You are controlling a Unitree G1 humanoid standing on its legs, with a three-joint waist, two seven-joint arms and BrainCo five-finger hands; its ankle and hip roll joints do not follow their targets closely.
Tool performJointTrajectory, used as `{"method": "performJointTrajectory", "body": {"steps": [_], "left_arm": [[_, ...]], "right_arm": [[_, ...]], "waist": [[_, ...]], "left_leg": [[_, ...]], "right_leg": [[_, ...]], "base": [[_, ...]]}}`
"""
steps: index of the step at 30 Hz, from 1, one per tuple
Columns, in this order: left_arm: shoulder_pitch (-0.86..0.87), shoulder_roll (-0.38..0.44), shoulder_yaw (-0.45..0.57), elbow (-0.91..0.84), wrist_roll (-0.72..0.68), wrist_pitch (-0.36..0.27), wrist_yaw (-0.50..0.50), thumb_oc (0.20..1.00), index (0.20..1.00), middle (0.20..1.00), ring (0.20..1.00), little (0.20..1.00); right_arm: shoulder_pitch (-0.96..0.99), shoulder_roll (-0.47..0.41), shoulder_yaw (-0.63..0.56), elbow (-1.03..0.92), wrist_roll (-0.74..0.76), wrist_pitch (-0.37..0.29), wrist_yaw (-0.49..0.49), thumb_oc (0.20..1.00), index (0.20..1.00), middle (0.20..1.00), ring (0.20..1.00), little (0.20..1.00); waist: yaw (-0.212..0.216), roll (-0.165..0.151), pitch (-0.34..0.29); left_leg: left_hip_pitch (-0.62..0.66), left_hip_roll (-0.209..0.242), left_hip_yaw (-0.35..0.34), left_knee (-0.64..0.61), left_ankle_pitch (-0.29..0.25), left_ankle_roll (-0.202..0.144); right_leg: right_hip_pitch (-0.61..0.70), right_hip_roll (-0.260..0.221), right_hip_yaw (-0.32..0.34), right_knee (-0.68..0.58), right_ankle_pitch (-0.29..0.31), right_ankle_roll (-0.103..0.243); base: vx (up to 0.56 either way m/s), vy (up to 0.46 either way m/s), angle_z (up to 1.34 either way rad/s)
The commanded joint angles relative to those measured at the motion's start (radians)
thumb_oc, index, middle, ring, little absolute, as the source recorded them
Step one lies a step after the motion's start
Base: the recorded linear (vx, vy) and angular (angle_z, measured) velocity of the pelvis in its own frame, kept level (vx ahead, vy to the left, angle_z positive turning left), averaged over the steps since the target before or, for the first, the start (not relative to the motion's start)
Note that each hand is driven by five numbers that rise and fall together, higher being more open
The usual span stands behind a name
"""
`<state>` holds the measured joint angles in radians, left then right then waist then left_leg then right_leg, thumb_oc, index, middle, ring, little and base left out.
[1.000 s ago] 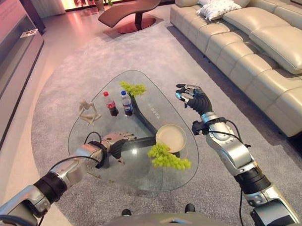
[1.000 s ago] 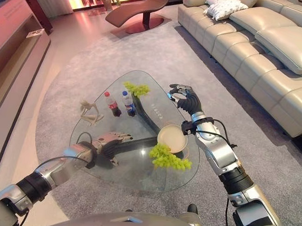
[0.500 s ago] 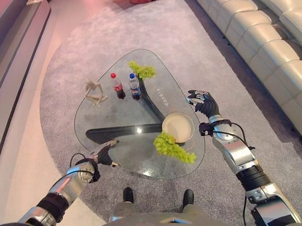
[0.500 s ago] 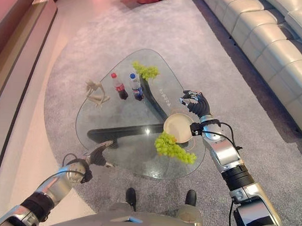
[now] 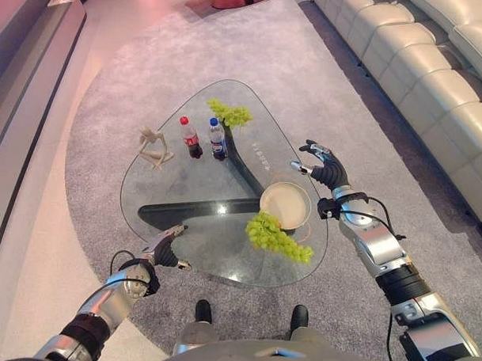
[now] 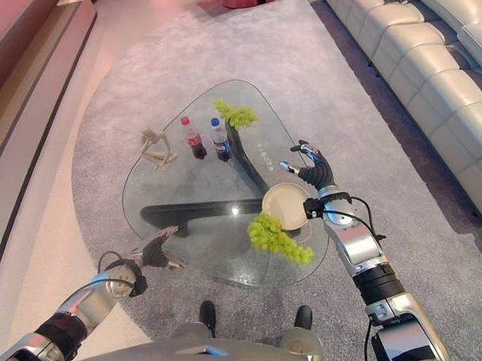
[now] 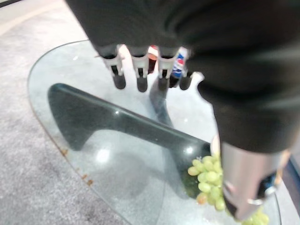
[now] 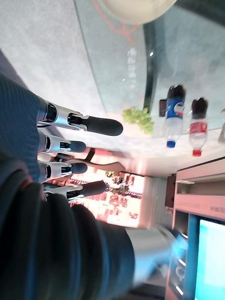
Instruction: Pick up fruits into the plate
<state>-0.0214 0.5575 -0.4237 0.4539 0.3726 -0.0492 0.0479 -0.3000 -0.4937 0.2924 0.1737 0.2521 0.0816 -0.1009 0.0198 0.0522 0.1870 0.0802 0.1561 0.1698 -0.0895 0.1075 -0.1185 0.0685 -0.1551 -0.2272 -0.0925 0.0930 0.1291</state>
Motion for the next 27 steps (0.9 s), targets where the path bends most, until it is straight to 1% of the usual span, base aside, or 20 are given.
{"method": "performJointTrajectory", "body": {"steps": [1, 4, 7, 8, 9, 11, 13, 15, 16, 17, 18, 19, 22, 23, 25, 26, 27], "left_arm": [[-0.027, 0.014, 0.031, 0.060, -0.024, -0.026, -0.001, 1.000, 1.000, 1.000, 1.000, 1.000], [-0.008, -0.004, 0.048, 0.093, -0.030, -0.019, -0.015, 1.000, 1.000, 1.000, 1.000, 1.000], [0.004, -0.017, 0.065, 0.123, -0.045, -0.018, -0.010, 1.000, 1.000, 1.000, 1.000, 1.000], [0.003, -0.041, 0.084, 0.195, -0.063, -0.041, 0.004, 1.000, 1.000, 1.000, 1.000, 1.000], [0.002, -0.046, 0.088, 0.205, -0.068, -0.040, 0.004, 1.000, 1.000, 1.000, 1.000, 1.000], [-0.008, -0.072, 0.106, 0.286, -0.089, -0.056, 0.012, 1.000, 1.000, 1.000, 1.000, 1.000], [-0.015, -0.090, 0.112, 0.341, -0.098, -0.058, 0.023, 1.000, 1.000, 1.000, 1.000, 1.000], [-0.019, -0.100, 0.115, 0.381, -0.098, -0.071, 0.026, 1.000, 1.000, 1.000, 1.000, 1.000], [-0.023, -0.111, 0.121, 0.425, -0.109, -0.076, 0.029, 1.000, 1.000, 1.000, 1.000, 1.000], [-0.023, -0.120, 0.126, 0.458, -0.122, -0.067, 0.029, 1.000, 1.000, 1.000, 1.000, 1.000], [-0.026, -0.137, 0.136, 0.512, -0.125, -0.069, 0.037, 1.000, 1.000, 1.000, 1.000, 1.000], [-0.028, -0.146, 0.146, 0.542, -0.121, -0.070, 0.041, 1.000, 1.000, 1.000, 1.000, 1.000], [-0.030, -0.167, 0.160, 0.619, -0.149, -0.044, 0.048, 1.000, 1.000, 1.000, 1.000, 1.000], [-0.027, -0.189, 0.175, 0.691, -0.183, -0.033, 0.062, 1.000, 1.000, 1.000, 1.000, 1.000], [-0.025, -0.205, 0.192, 0.736, -0.191, -0.020, 0.066, 1.000, 1.000, 1.000, 1.000, 1.000], [-0.023, -0.220, 0.208, 0.782, -0.190, -0.011, 0.072, 1.000, 1.000, 1.000, 1.000, 1.000], [-0.023, -0.227, 0.214, 0.800, -0.187, -0.006, 0.072, 1.000, 1.000, 1.000, 1.000, 1.000]], "right_arm": [[0.033, 0.011, -0.045, 0.037, 0.008, -0.023, 0.057, 1.000, 1.000, 1.000, 1.000, 1.000], [0.107, 0.033, -0.052, 0.111, -0.016, -0.040, 0.074, 1.000, 1.000, 1.000, 1.000, 1.000], [0.144, 0.052, -0.054, 0.164, -0.025, 0.005, 0.063, 1.000, 1.000, 1.000, 1.000, 1.000], [0.178, 0.069, -0.051, 0.284, -0.034, -0.010, 0.065, 1.000, 1.000, 1.000, 1.000, 1.000], [0.182, 0.073, -0.050, 0.301, -0.037, -0.009, 0.060, 1.000, 1.000, 1.000, 1.000, 1.000], [0.198, 0.089, -0.058, 0.402, -0.058, 0.017, 0.063, 1.000, 1.000, 1.000, 1.000, 1.000], [0.206, 0.100, -0.066, 0.497, -0.073, 0.016, 0.059, 1.000, 1.000, 1.000, 1.000, 1.000], [0.207, 0.107, -0.073, 0.580, -0.086, -0.007, 0.062, 1.000, 1.000, 1.000, 1.000, 1.000], [0.207, 0.114, -0.085, 0.671, -0.101, -0.023, 0.078, 1.000, 1.000, 1.000, 1.000, 1.000], [0.207, 0.120, -0.096, 0.729, -0.109, -0.017, 0.085, 1.000, 1.000, 1.000, 1.000, 1.000], [0.210, 0.131, -0.112, 0.815, -0.130, -0.032, 0.090, 1.000, 1.000, 1.000, 1.000, 1.000], [0.211, 0.137, -0.120, 0.858, -0.144, -0.039, 0.093, 1.000, 1.000, 1.000, 1.000, 1.000], [0.216, 0.153, -0.138, 0.969, -0.159, -0.027, 0.104, 1.000, 1.000, 1.000, 1.000, 1.000], [0.221, 0.165, -0.153, 1.034, -0.157, 0.002, 0.106, 1.000, 1.000, 1.000, 1.000, 1.000], [0.226, 0.173, -0.165, 1.066, -0.154, 0.029, 0.116, 1.000, 1.000, 1.000, 1.000, 1.000], [0.231, 0.183, -0.176, 1.097, -0.151, 0.061, 0.122, 1.000, 1.000, 1.000, 1.000, 1.000], [0.233, 0.189, -0.182, 1.113, -0.154, 0.074, 0.121, 1.000, 1.000, 1.000, 1.000, 1.000]], "waist": [[-0.011, -0.041, -0.041], [-0.013, -0.045, -0.047], [-0.014, -0.048, -0.053], [-0.014, -0.052, -0.058], [-0.013, -0.053, -0.059], [-0.013, -0.058, -0.065], [-0.012, -0.061, -0.069], [-0.010, -0.062, -0.072], [-0.008, -0.064, -0.076], [-0.005, -0.065, -0.079], [-0.002, -0.066, -0.084], [-0.001, -0.067, -0.086], [0.003, -0.069, -0.093], [0.004, -0.070, -0.100], [0.004, -0.072, -0.105], [0.003, -0.075, -0.112], [0.002, -0.077, -0.115]], "left_leg": [[0.002, -0.022, 0.002, 0.021, -0.109, 0.027], [0.006, -0.021, 0.004, 0.022, -0.109, 0.026], [0.009, -0.020, 0.005, 0.023, -0.110, 0.027], [0.018, -0.019, 0.005, 0.023, -0.113, 0.026], [0.019, -0.019, 0.004, 0.023, -0.114, 0.026], [0.025, -0.018, 0.002, 0.021, -0.117, 0.025], [0.030, -0.016, 0.001, 0.021, -0.118, 0.024], [0.033, -0.016, -0.001, 0.021, -0.119, 0.024], [0.037, -0.015, -0.001, 0.020, -0.120, 0.025], [0.040, -0.015, -0.003, 0.020, -0.120, 0.025], [0.042, -0.015, -0.004, 0.020, -0.121, 0.026], [0.043, -0.015, -0.005, 0.020, -0.121, 0.027], [0.047, -0.016, -0.009, 0.020, -0.122, 0.028], [0.050, -0.016, -0.012, 0.021, -0.123, 0.029], [0.052, -0.017, -0.013, 0.021, -0.125, 0.030], [0.053, -0.018, -0.014, 0.020, -0.126, 0.030], [0.053, -0.018, -0.013, 0.020, -0.126, 0.030]], "right_leg": [[0.028, -0.033, -0.010, 0.047, -0.098, 0.021], [0.032, -0.035, -0.015, 0.047, -0.097, 0.024], [0.036, -0.036, -0.019, 0.045, -0.096, 0.024], [0.045, -0.038, -0.027, 0.043, -0.095, 0.027], [0.047, -0.038, -0.028, 0.042, -0.095, 0.027], [0.055, -0.038, -0.032, 0.037, -0.093, 0.028], [0.060, -0.039, -0.034, 0.034, -0.090, 0.030], [0.063, -0.039, -0.035, 0.034, -0.089, 0.032], [0.067, -0.039, -0.036, 0.032, -0.087, 0.032], [0.070, -0.039, -0.038, 0.031, -0.086, 0.033], [0.072, -0.039, -0.039, 0.029, -0.084, 0.034], [0.074, -0.039, -0.039, 0.028, -0.083, 0.034], [0.077, -0.038, -0.038, 0.028, -0.081, 0.034], [0.080, -0.037, -0.038, 0.027, -0.080, 0.033], [0.082, -0.036, -0.038, 0.025, -0.079, 0.033], [0.081, -0.035, -0.035, 0.024, -0.077, 0.034], [0.080, -0.034, -0.034, 0.024, -0.076, 0.034]], "base": [[0.01, -0.011, 0.03], [0.00, 0.000, 0.00], [-0.01, -0.023, -0.03], [-0.01, -0.033, 0.00], [-0.01, -0.044, 0.02], [-0.02, -0.035, 0.03], [0.00, 0.000, 0.00], [0.00, 0.000, 0.00], [0.00, 0.000, 0.00], [0.00, -0.032, 0.00], [0.00, 0.000, 0.00], [0.00, 0.000, 0.00], [0.00, 0.000, 0.00], [0.00, 0.000, 0.00], [0.00, 0.000, 0.00], [0.00, 0.000, 0.00], [0.00, 0.000, 0.00]]}}
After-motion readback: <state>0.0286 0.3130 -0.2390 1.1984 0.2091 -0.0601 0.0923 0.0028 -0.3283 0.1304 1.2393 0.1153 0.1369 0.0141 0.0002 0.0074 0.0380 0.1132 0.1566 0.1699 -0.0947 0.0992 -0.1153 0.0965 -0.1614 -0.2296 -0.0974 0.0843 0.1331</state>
